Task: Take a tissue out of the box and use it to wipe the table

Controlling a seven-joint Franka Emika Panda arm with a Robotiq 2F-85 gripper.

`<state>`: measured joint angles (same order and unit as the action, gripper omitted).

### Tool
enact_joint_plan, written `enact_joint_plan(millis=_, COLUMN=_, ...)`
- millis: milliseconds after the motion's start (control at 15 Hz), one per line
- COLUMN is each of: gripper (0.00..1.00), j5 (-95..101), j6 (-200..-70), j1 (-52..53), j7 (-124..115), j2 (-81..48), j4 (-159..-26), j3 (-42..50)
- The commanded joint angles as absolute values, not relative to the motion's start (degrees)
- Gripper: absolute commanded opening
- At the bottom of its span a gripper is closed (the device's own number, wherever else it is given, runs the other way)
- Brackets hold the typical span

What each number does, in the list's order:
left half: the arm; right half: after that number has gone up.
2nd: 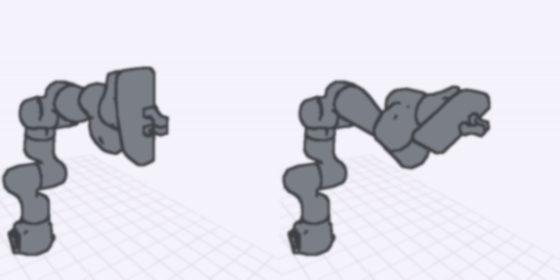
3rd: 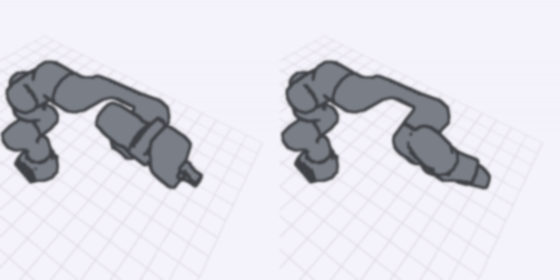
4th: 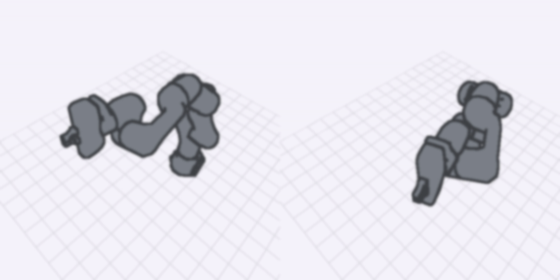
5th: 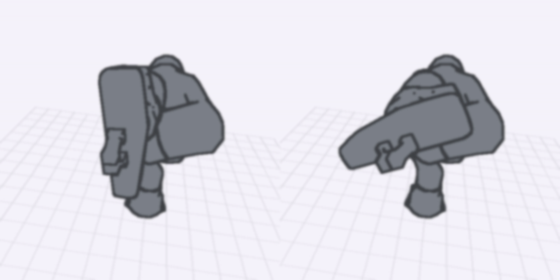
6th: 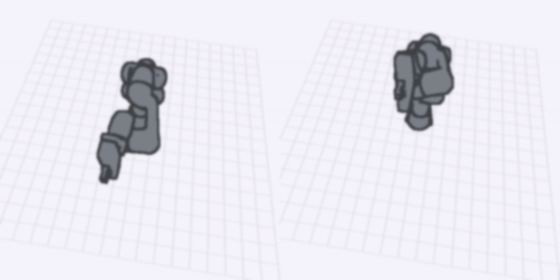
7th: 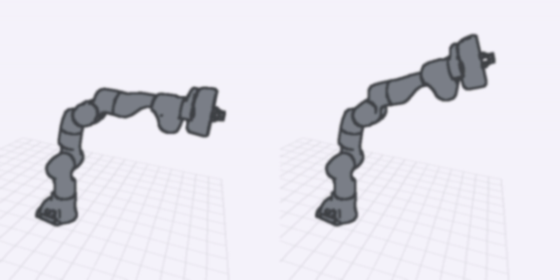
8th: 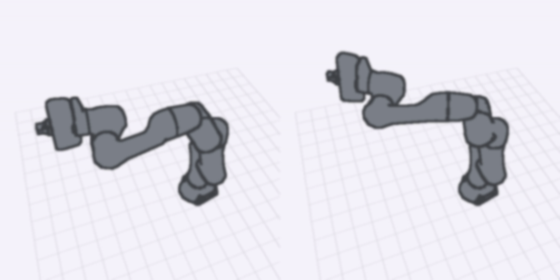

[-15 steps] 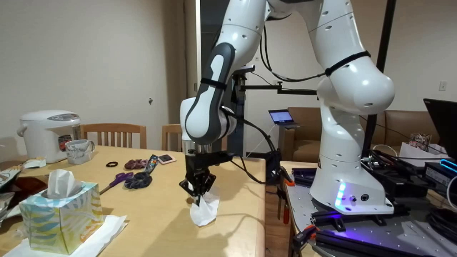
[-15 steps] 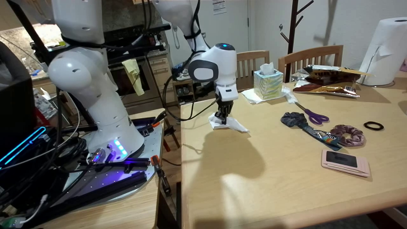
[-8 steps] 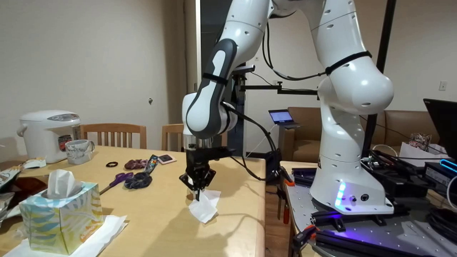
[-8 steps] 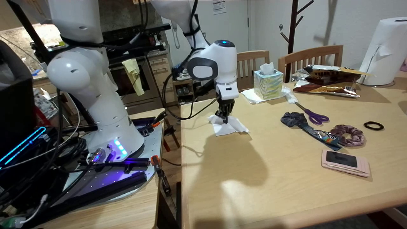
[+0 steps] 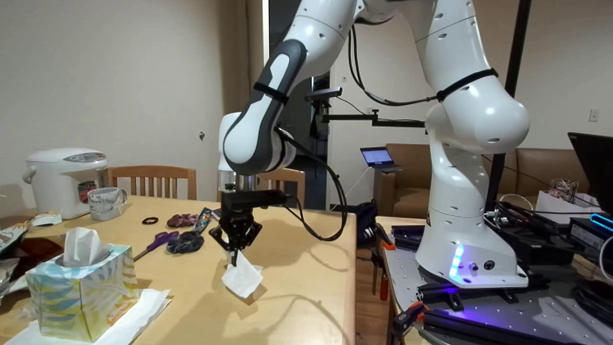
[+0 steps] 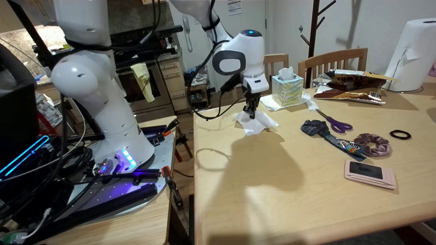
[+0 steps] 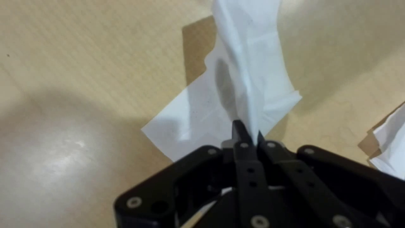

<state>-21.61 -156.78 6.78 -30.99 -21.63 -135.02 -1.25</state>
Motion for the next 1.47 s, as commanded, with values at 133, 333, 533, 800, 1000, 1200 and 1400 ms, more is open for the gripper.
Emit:
enact_joint_plan(millis=133, gripper=0.0, j5=-20.18, j6=-154.47, j1=6.57, j7=-27.74, j2=-26.15, j4=-127.22, j3=-2.12)
enact_joint_plan(millis=333, gripper=0.0, j5=-19.95, j6=-152.71, j1=6.61, j7=-26.67, j2=-29.7, j4=-123.12, j3=-2.43)
enact_joint_plan(millis=533, gripper=0.0, j5=-20.31, j6=-151.8, j1=6.36, j7=-25.3, j2=-33.13, j4=-119.94, j3=-2.92)
enact_joint_plan(millis=800, gripper=0.0, j5=-21.25, j6=-152.37, j1=5.77, j7=-25.05, j2=-35.14, j4=-120.12, j3=-2.9)
enact_joint_plan(millis=1000, gripper=0.0, j5=-22.13, j6=-153.61, j1=5.39, j7=-25.68, j2=-33.42, j4=-123.07, j3=-2.59)
enact_joint_plan(millis=1200, gripper=0.0, j5=-23.21, j6=-154.63, j1=4.83, j7=-25.91, j2=-31.76, j4=-125.78, j3=-2.71)
enact_joint_plan(millis=1400, gripper=0.0, j5=-23.92, j6=-155.37, j1=4.48, j7=-26.22, j2=-29.45, j4=-129.03, j3=-2.4)
